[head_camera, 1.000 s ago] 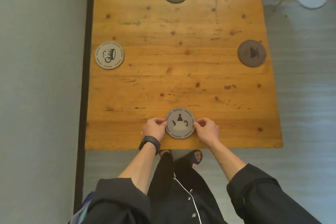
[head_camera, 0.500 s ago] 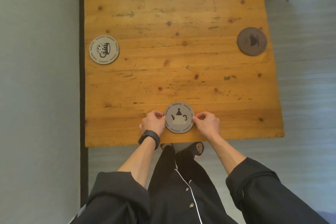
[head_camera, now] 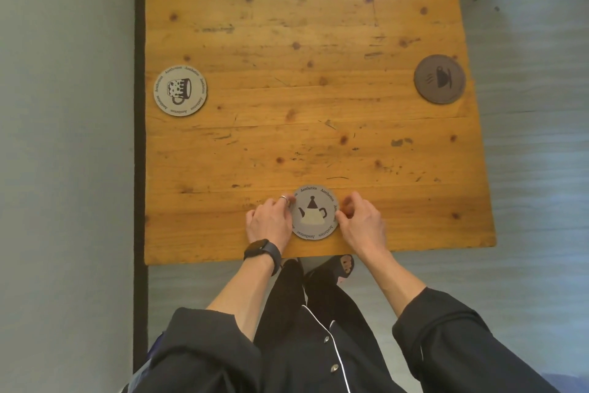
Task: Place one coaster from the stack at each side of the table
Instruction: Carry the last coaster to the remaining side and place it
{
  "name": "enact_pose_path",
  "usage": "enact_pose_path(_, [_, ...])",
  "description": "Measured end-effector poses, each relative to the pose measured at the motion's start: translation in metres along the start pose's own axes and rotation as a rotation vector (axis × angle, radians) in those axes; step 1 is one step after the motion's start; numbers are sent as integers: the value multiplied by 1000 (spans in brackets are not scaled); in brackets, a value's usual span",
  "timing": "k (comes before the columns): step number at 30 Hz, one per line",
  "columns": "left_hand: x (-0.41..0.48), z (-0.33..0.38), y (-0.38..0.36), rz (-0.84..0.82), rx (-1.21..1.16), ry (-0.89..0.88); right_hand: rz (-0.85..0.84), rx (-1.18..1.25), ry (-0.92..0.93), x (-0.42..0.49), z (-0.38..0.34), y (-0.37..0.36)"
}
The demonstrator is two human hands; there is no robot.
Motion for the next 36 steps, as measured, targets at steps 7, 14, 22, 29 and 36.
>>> enact_pose_path(7, [5,7,-4,-136,226,-213,43,-173,199,-11,-20,-3])
enact_pose_path(14, [42,14,12,-327,163,-276,-132,-313,146,13,-38,11])
enact_pose_path(22, [118,19,55,43,125,-155,132,-200,247,72,-87,62])
enact_pose_path(29, [133,-2,16,-33,142,-89,29,-405,249,106,-71,25])
enact_pose_path(36, [135,-3,14,-33,137,-75,-167,-91,281,87,-109,87])
Point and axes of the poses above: each hand's wrist, its own x-axis towards the middle knuckle, its own y-axis out of the back of the hand, z = x × y, the point moved 10 cm from there along x, towards the middle knuckle, and after that the axes turned 13 degrees about -y, right-handed, at the moved point
